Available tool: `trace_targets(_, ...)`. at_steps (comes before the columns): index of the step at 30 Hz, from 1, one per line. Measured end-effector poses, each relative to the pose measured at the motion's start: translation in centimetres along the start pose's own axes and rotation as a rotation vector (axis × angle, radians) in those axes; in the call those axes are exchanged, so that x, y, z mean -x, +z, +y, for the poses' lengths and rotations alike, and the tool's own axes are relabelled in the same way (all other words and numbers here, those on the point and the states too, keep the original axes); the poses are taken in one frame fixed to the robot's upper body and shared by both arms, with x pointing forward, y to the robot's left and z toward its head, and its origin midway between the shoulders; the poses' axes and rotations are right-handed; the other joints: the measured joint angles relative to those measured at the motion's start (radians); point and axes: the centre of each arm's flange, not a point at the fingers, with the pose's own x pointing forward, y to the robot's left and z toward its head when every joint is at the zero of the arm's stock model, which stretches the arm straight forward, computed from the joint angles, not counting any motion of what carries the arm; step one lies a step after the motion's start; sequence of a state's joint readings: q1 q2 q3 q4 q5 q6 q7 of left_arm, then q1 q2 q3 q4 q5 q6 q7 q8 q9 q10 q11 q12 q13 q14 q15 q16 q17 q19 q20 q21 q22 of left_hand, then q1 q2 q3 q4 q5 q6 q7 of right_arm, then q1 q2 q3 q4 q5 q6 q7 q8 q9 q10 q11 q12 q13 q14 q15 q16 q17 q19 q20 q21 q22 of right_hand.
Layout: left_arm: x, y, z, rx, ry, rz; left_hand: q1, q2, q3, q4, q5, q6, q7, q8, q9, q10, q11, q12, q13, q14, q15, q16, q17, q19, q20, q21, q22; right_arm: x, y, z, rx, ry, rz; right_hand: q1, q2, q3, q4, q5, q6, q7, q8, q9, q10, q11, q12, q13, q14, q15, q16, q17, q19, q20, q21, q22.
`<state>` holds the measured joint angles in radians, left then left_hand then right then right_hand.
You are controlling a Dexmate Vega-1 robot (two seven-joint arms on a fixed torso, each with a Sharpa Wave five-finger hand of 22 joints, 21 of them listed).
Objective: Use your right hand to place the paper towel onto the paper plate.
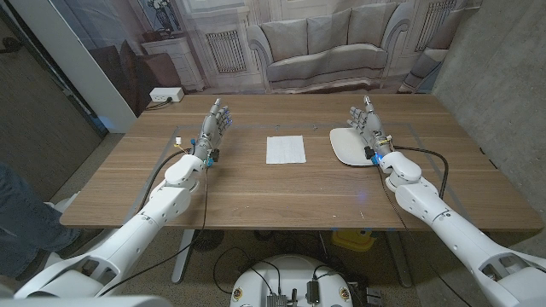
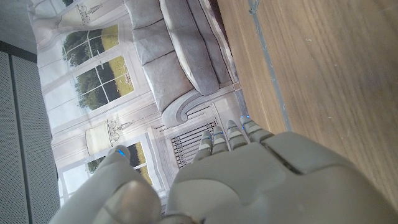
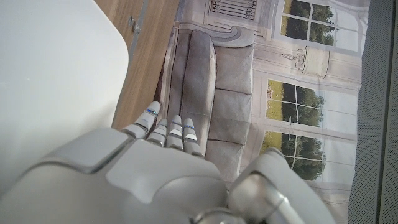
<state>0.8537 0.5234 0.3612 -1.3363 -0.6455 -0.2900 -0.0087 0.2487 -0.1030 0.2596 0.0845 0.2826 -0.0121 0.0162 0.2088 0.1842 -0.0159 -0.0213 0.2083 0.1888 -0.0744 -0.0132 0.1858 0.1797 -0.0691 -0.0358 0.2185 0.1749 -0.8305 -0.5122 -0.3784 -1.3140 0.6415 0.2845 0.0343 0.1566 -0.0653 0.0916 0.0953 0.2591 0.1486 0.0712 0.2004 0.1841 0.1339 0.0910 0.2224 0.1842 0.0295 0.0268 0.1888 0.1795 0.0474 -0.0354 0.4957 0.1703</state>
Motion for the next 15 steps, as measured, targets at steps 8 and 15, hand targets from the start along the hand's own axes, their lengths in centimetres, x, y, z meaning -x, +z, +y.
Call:
trace_targets(8, 0.01, 0.53, -0.20, -0.014, 0.002, -0.005, 0.005, 0.000, 0.000, 0.000, 0.000, 0.000, 0.000, 0.000, 0.000, -0.004, 0.004, 0.000, 0.000, -0.003, 0.003, 0.000, 0.000, 0.000, 0.000, 0.000, 0.000, -0.34, 0.25, 0.17, 0.003, 0.017, -0.009, 0.000, 0.000, 0.000, 0.000, 0.000, 0.004, 0.004, 0.000, 0.000, 0.009, -0.002, 0.000, 0.000, 0.000, 0.000, 0.000, 0.000, 0.004, -0.003, 0.000, 0.000)
trace_targets(15, -0.11, 0.79, -0.84, -0.028, -0.004, -0.007, 0.010, 0.006, 0.000, 0.000, 0.000, 0.004, 0.004, 0.000, 0.000, 0.002, -0.002, 0.000, 0.000, -0.003, 0.003, 0.000, 0.000, 0.000, 0.000, 0.000, 0.000, -0.29, 0.43, 0.20, 0.004, 0.033, -0.029, 0.004, 0.004, 0.000, 0.000, 0.000, 0.009, -0.002, 0.000, 0.004, 0.010, -0.003, 0.000, 0.000, 0.009, 0.002, 0.006, 0.000, 0.019, 0.000, 0.000, 0.000)
